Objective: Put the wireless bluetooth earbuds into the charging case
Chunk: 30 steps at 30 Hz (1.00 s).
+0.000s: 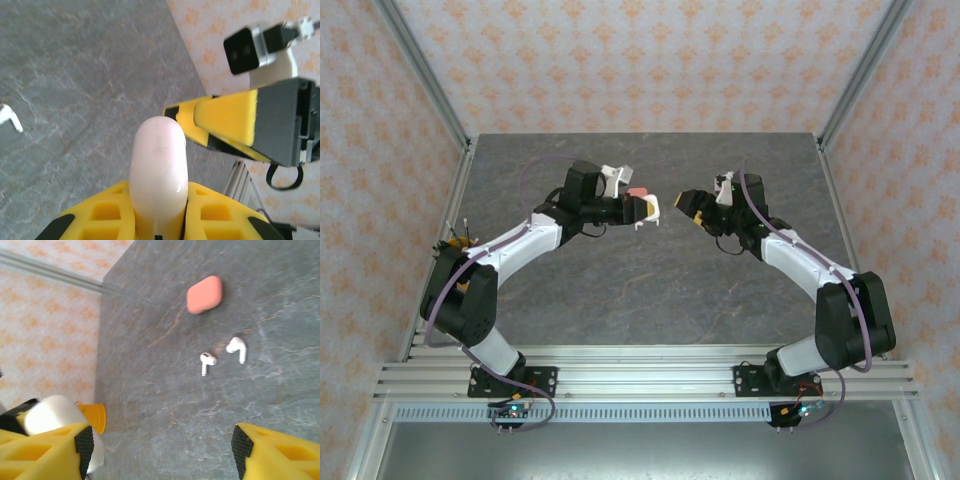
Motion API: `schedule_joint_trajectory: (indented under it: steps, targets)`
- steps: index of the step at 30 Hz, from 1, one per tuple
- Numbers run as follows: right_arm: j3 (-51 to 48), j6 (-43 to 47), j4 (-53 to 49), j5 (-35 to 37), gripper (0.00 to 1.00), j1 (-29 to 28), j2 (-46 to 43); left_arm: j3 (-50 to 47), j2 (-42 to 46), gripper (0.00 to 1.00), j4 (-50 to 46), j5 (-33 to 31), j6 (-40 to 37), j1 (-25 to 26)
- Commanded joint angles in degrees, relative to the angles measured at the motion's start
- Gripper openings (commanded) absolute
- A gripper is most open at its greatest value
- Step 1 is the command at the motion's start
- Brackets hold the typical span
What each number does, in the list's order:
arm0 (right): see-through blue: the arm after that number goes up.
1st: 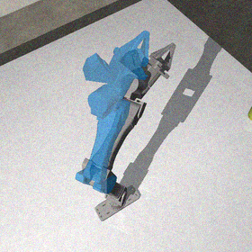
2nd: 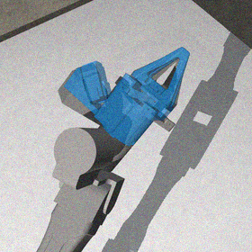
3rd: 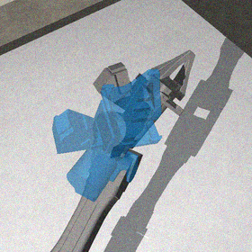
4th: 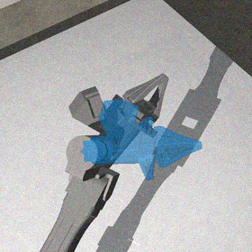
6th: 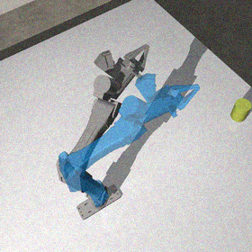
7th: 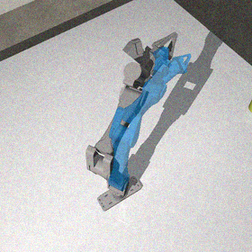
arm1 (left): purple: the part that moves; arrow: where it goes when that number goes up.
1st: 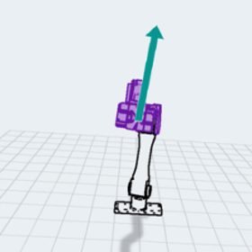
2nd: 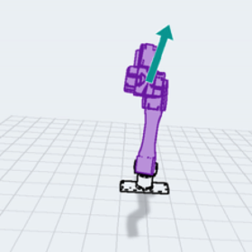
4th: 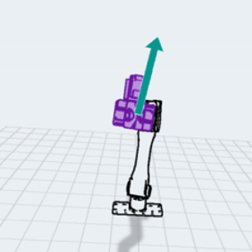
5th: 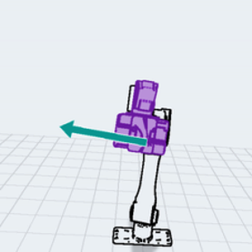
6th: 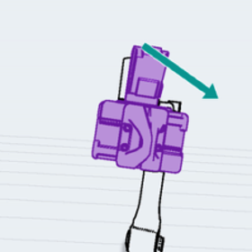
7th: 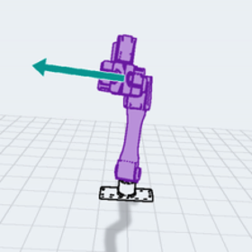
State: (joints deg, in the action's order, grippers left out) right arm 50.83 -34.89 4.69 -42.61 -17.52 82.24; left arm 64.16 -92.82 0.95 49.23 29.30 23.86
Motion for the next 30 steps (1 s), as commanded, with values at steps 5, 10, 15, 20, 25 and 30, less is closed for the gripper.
schedule_joint_trajectory:
  steps: [5, 10, 15, 20, 25, 30]
  targets:
    - [0.45, 2.92, 5.79, -5.11, 0.72, -2.51, -0.38, 1.58, 0.41, 0.07, -3.46, 4.56, -3.03, -0.39]
    - [1.37, 3.53, 5.55, -5.73, 0.71, -3.87, 0.89, 2.15, -0.16, 0.07, -2.94, 4.46, -2.76, -0.39]
    - [1.81, 4.11, 4.92, -5.66, 0.70, -4.75, 1.84, 3.15, -1.11, 0.06, -2.61, 4.47, -2.41, -0.40]
    - [1.82, 4.26, 4.98, -6.08, 0.68, -5.09, 3.09, 4.49, -1.96, 0.06, -2.88, 4.71, -2.41, -0.44]
    - [1.23, 5.24, 3.34, -3.01, 0.64, -4.94, 4.62, 5.17, -1.66, 0.05, -2.61, 5.43, -2.14, -0.40]
    - [-1.47, 2.99, 5.95, 0.60, 0.59, -2.76, 7.65, 5.81, -0.05, 0.05, -2.78, 5.70, -2.22, -0.39]
